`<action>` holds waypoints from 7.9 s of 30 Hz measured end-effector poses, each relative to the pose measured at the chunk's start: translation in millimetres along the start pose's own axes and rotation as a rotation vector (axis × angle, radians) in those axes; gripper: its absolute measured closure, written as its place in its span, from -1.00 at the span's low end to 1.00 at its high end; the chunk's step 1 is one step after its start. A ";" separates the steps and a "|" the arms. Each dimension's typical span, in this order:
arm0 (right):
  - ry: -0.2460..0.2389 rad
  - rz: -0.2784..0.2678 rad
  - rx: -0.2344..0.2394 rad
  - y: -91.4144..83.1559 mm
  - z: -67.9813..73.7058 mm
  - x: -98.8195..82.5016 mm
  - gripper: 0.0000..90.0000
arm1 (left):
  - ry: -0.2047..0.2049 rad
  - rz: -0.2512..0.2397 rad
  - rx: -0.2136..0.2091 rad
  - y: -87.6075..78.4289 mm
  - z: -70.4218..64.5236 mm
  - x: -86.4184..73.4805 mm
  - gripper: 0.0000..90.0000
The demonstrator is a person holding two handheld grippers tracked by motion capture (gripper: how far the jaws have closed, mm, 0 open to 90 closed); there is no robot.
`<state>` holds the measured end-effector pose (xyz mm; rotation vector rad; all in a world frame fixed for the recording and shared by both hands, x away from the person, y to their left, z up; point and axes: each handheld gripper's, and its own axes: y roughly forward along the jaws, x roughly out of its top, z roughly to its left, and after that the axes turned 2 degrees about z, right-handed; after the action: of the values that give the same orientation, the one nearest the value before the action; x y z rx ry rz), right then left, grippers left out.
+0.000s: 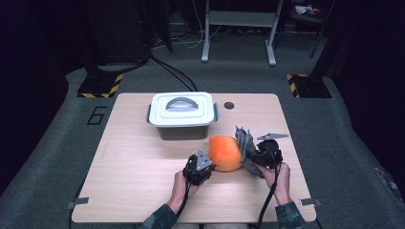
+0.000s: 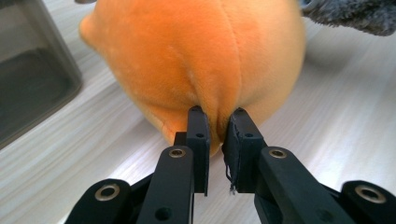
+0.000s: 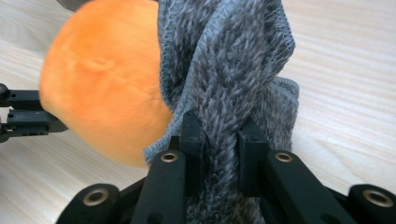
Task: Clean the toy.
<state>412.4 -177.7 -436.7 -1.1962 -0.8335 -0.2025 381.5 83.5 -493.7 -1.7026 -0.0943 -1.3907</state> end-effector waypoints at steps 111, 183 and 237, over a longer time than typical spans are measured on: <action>-0.027 0.046 -0.051 9.8 5.1 -2.4 0.71 | 0.006 -0.011 -0.042 -2.2 -4.1 2.2 0.80; -0.041 -0.026 0.013 -21.0 14.4 7.8 0.70 | 0.063 -0.036 0.006 -8.6 -10.9 10.4 0.82; 0.040 0.103 -0.065 30.6 -17.5 -7.2 0.69 | 0.036 -0.009 -0.042 -7.8 -3.6 2.3 0.80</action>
<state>432.4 -183.2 -466.1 -1.2891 -0.7333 -0.1696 375.3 84.6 -487.5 -1.7127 -0.0530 -1.4384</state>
